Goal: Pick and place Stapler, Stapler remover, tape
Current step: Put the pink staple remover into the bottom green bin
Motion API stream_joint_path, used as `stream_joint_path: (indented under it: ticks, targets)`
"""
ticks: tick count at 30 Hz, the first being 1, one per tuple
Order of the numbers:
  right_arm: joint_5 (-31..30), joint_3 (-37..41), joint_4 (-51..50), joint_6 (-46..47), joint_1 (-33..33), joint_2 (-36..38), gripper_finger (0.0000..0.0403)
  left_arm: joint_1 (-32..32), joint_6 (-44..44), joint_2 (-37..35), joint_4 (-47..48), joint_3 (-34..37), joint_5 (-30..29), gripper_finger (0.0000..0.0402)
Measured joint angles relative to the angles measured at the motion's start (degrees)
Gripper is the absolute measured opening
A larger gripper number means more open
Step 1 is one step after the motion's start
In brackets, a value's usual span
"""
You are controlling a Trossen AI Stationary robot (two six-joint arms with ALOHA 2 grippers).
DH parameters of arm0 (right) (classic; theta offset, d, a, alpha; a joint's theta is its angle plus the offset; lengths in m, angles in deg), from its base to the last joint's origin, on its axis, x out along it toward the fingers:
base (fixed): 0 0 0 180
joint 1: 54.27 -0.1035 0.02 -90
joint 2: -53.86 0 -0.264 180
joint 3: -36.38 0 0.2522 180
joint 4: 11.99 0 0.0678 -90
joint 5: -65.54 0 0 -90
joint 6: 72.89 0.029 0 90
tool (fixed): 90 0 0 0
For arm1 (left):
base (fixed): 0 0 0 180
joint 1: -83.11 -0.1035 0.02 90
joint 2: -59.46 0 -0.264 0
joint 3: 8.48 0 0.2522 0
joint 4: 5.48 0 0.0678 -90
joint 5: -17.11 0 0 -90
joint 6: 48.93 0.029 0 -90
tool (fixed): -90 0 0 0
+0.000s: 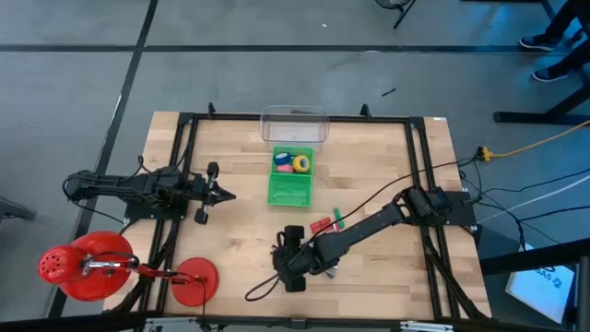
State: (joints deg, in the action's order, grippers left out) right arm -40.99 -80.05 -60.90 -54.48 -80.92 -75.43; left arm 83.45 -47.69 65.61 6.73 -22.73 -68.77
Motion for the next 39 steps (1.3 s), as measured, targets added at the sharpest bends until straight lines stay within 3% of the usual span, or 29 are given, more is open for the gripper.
stream_joint_path:
  ticks: [3, 7, 18, 31, 35, 39]
  targets:
    - [-3.3, 0.0, 0.0, 4.0, 0.0, 0.0, 0.0318, 0.0, 0.0, 0.0, 0.0, 0.0, 0.0, 0.0004]
    - [-7.8, 0.0, 0.3, 9.9, 0.3, -0.3, 0.0327, 0.0, 0.0, 0.0, 0.0, 0.0, 0.0, 0.0006]
    - [-2.9, -0.1, 0.3, 9.9, 0.6, -4.6, 0.0324, 0.0, 0.0, 0.1, 0.0, 0.0, 0.0, 0.0004]
    - [-2.7, -0.3, 3.3, 9.6, 3.0, -6.7, 0.0323, 0.0, 0.0, 0.3, 0.0, 0.0, 0.0, 0.0005]
    - [-2.1, -0.2, 3.9, 9.5, 3.5, -6.8, 0.0305, 0.0, 0.0, 0.3, 0.0, 0.0, 0.0, 0.0005]
    - [-1.5, -0.2, 4.0, 9.2, 3.6, -6.8, 0.0254, 0.0, 0.0, 0.3, 0.0, 0.0, 0.0, 0.0008]
